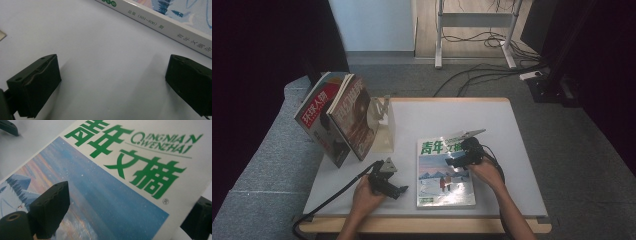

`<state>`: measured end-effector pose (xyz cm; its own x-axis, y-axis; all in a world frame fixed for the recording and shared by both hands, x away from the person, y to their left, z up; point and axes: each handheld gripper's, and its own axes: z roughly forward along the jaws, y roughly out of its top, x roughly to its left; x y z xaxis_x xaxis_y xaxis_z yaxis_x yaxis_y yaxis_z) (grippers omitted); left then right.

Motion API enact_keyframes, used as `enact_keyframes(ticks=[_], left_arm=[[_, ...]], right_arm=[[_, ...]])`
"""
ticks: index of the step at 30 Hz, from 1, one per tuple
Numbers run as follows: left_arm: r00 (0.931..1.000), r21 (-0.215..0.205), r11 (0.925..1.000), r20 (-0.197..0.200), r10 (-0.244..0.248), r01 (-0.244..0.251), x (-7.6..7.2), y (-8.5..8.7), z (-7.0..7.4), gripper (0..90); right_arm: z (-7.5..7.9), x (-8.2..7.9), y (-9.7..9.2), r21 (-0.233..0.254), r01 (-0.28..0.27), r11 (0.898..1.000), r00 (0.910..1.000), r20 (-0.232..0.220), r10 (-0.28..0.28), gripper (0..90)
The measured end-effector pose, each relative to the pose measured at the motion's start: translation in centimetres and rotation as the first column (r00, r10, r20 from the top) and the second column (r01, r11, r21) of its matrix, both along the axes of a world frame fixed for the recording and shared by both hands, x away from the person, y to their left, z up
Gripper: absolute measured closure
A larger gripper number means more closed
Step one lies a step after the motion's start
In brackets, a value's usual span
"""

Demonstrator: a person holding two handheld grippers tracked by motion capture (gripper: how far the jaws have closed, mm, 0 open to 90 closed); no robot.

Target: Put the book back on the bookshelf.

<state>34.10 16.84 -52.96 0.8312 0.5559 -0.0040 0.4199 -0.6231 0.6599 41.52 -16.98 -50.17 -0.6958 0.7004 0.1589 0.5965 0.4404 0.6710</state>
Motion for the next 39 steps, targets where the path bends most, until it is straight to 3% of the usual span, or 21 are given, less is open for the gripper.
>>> enact_keyframes(ticks=[5, 11, 14, 16, 17, 18, 19, 20, 23, 30, 39], left_arm=[[1.0, 0.0, 1.0, 0.0, 0.0, 0.0, 0.0, 0.0, 0.0, 0.0], [1.0, 0.0, 1.0, 0.0, 0.0, 0.0, 0.0, 0.0, 0.0, 0.0], [1.0, 0.001, 1.0, 0.001, 0.0, 0.0, 0.0, 0.0, 0.0, 0.0], [1.0, 0.0, 1.0, 0.0, 0.0, 0.0, 0.0, 0.0, 0.0, 0.0], [1.0, 0.0, 1.0, 0.0, 0.0, 0.0, 0.0, 0.0, 0.0, 0.0], [1.0, 0.0, 1.0, 0.0, 0.0, 0.0, 0.0, 0.0, 0.0, 0.0], [1.0, 0.0, 1.0, 0.0, 0.0, 0.0, 0.0, 0.0, 0.0, 0.0], [1.0, 0.0, 1.0, 0.0, 0.0, 0.0, 0.0, 0.0, 0.0, 0.0], [1.0, 0.001, 1.0, 0.0, 0.001, -0.001, 0.0, 0.0, 0.0, 0.0], [1.0, 0.004, 1.0, 0.0, 0.003, -0.003, 0.0, 0.0, 0.0, 0.0], [0.9999, 0.006, 0.9999, -0.008, 0.013, -0.013, 0.0, -0.1, 0.1, 0.0]], right_arm=[[0.2, -0.4, -0.8, 0.027, 0.002, 1.0, 0.9999, -0.01, -0.002, 15.3], [0.5, 0.3, -0.6, 0.02, 0.024, 1.0, 0.9994, 0.024, -0.024, 23.8], [0.8, 0.7, -0.4, 0.028, 0.036, 0.999, 0.9984, 0.042, -0.037, 38.0], [1.1, 0.8, -0.5, 0.026, 0.04, 0.999, 0.997, 0.064, -0.042, 52.0], [1.4, 0.7, -0.7, 0.025, 0.037, 0.999, 0.9962, 0.077, -0.039, 64.8], [1.6, 0.6, -0.9, 0.029, 0.038, 0.999, 0.9958, 0.083, -0.04, 71.1], [1.6, 0.6, -0.9, 0.029, 0.038, 0.999, 0.9958, 0.083, -0.04, 71.1], [1.9, 0.3, -1.3, 0.042, 0.031, 0.999, 0.995, 0.093, -0.035, 79.8], [2.2, 0.0, -1.5, 0.068, 0.027, 0.997, 0.9951, 0.093, -0.033, 84.3], [3.2, -0.8, -1.4, 0.082, 0.008, 0.997, 0.9944, 0.105, -0.017, 85.4], [4.9, -2.3, -1.3, 0.073, -0.025, 0.997, 0.9868, 0.161, 0.013, 85.6]])
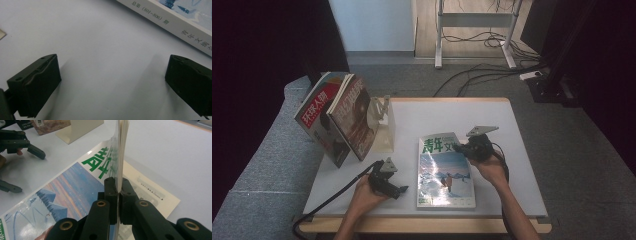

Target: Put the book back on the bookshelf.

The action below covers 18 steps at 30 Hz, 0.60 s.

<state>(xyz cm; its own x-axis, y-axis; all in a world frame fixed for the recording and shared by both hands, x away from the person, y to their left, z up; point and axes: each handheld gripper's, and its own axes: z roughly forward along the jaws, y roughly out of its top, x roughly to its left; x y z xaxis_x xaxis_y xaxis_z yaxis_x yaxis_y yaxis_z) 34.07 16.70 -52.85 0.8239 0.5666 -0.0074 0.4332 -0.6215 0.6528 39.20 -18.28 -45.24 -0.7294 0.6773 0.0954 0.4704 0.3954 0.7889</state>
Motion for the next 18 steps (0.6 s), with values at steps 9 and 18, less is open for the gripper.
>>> enact_keyframes(ticks=[9, 18], left_arm=[[0.9973, -0.095, 0.9954, -0.073, -0.01, 0.003, 0.9, -1.1, 1.1, 7.4], [0.9946, -0.13, 0.9897, -0.076, -0.07, 0.06, 1.7, -3.1, 2.1, 13.8]], right_arm=[[0.8, -1.1, -1.0, -0.005, 0.001, 1.0, 0.9994, 0.034, -0.001, 85.6], [1.2, -1.7, -1.1, -0.009, -0.012, 1.0, 0.9978, 0.065, 0.013, 85.6]])
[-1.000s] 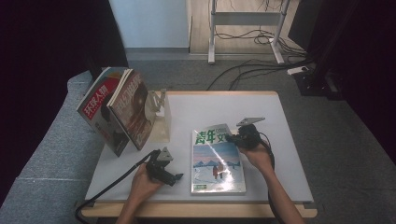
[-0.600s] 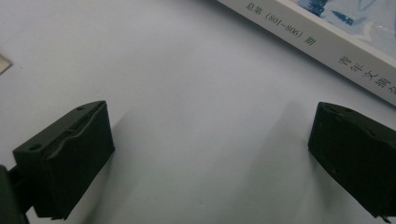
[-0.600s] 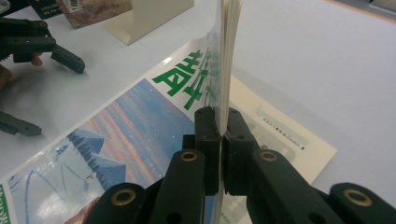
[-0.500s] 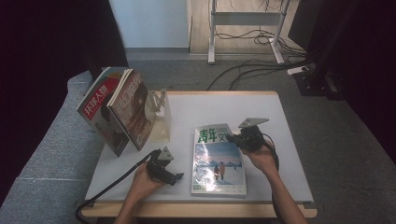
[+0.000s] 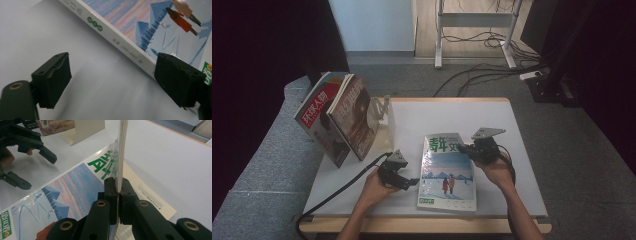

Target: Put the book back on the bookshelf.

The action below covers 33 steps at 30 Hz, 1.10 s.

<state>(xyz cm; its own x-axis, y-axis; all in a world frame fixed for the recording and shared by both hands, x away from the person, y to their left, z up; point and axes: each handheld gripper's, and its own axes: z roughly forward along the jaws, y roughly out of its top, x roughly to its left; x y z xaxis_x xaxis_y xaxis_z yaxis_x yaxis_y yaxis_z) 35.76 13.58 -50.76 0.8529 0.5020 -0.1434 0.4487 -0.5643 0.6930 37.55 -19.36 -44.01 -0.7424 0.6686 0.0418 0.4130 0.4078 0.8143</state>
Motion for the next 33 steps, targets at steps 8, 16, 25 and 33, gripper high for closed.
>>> enact_keyframes(ticks=[8, 16, 25, 33], left_arm=[[0.999, -0.021, 0.9989, -0.013, -0.043, 0.042, 0.2, -1.1, 0.4, 14.2], [0.9938, -0.039, 0.994, -0.042, -0.103, 0.102, 0.3, -2.6, -0.1, 16.2], [0.9832, -0.085, 0.9863, -0.104, -0.15, 0.141, 0.4, -2.9, -0.7, 25.0], [0.9737, -0.098, 0.9848, -0.164, -0.158, 0.143, 0.7, -2.8, -0.8, 32.2]], right_arm=[[0.6, -0.8, -0.5, 0.009, -0.01, 1.0, 0.9997, 0.024, 0.009, 85.6], [1.1, -1.3, -0.7, 0.008, -0.019, 1.0, 0.9987, 0.047, 0.019, 85.6], [1.2, -1.6, -0.9, 0.01, -0.026, 1.0, 0.9978, 0.061, 0.026, 85.4], [1.3, -1.7, -0.9, 0.026, -0.04, 0.999, 0.9968, 0.07, 0.038, 85.3]])
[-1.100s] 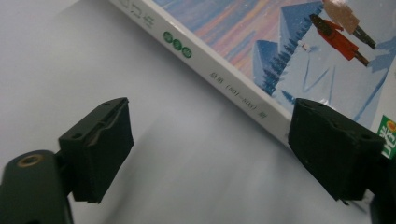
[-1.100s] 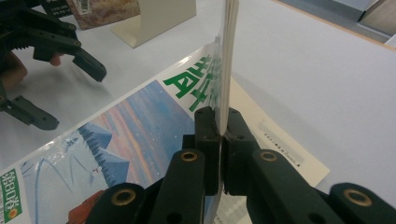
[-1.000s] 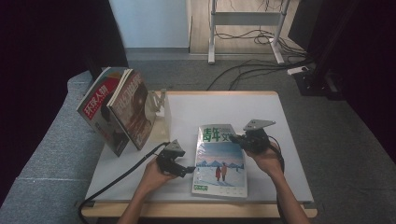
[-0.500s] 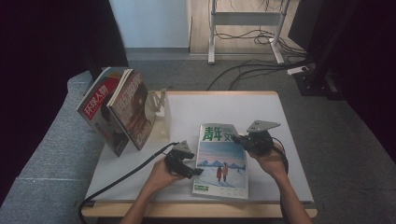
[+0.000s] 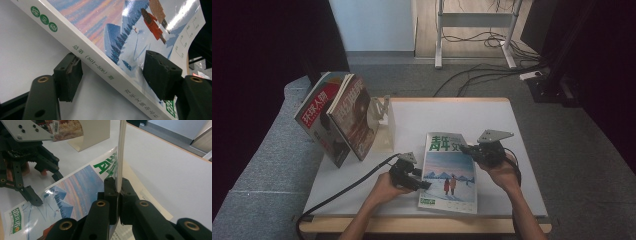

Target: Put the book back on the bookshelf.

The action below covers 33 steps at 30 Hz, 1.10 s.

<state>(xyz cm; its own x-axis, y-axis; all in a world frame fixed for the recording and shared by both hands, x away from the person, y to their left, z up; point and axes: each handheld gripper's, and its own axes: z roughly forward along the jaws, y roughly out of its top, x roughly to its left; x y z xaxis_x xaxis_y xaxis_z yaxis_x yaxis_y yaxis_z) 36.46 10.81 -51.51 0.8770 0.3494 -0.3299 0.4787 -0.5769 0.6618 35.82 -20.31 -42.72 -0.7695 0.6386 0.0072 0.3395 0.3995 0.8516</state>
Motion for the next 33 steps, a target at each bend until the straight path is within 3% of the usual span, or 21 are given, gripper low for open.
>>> enact_keyframes(ticks=[8, 13, 16, 21, 25, 29, 33], left_arm=[[0.9992, -0.001, 1.0, -0.039, -0.006, 0.006, 0.3, 0.2, 0.1, 40.6], [0.9986, -0.027, 0.9995, -0.051, -0.016, 0.014, 0.4, 0.5, 0.3, 46.0], [0.9991, -0.059, 0.9977, -0.023, -0.035, 0.034, 0.2, 0.5, 0.7, 50.8], [0.9993, -0.064, 0.9974, -0.015, -0.036, 0.035, 0.5, 0.7, 0.7, 52.8], [0.9989, -0.062, 0.998, 0.047, 0.011, -0.008, 0.9, 1.2, 1.6, 55.6], [0.988, -0.057, 0.9958, 0.133, 0.079, -0.072, 1.0, 1.9, 2.6, 60.7], [0.9846, -0.073, 0.9939, 0.148, 0.093, -0.083, 0.5, 2.3, 2.4, 61.8]], right_arm=[[-0.1, 0.1, -0.3, 0.02, -0.002, 1.0, 0.9998, -0.022, 0.003, 83.9], [0.0, 0.4, -0.9, 0.036, 0.013, 0.999, 0.9986, -0.053, -0.011, 82.5], [-0.1, 0.7, -0.9, 0.017, 0.043, 0.999, 0.9976, -0.055, -0.042, 82.8], [-0.1, 1.1, -0.8, 0.022, 0.063, 0.998, 0.9969, -0.047, -0.062, 83.9], [0.6, 1.4, -0.5, 0.023, 0.073, 0.997, 0.9972, -0.017, -0.072, 84.4], [2.1, 1.7, 0.2, 0.017, 0.076, 0.997, 0.9964, 0.034, -0.077, 84.1], [2.2, 1.5, 0.5, 0.011, 0.066, 0.998, 0.9968, 0.045, -0.066, 83.4]])
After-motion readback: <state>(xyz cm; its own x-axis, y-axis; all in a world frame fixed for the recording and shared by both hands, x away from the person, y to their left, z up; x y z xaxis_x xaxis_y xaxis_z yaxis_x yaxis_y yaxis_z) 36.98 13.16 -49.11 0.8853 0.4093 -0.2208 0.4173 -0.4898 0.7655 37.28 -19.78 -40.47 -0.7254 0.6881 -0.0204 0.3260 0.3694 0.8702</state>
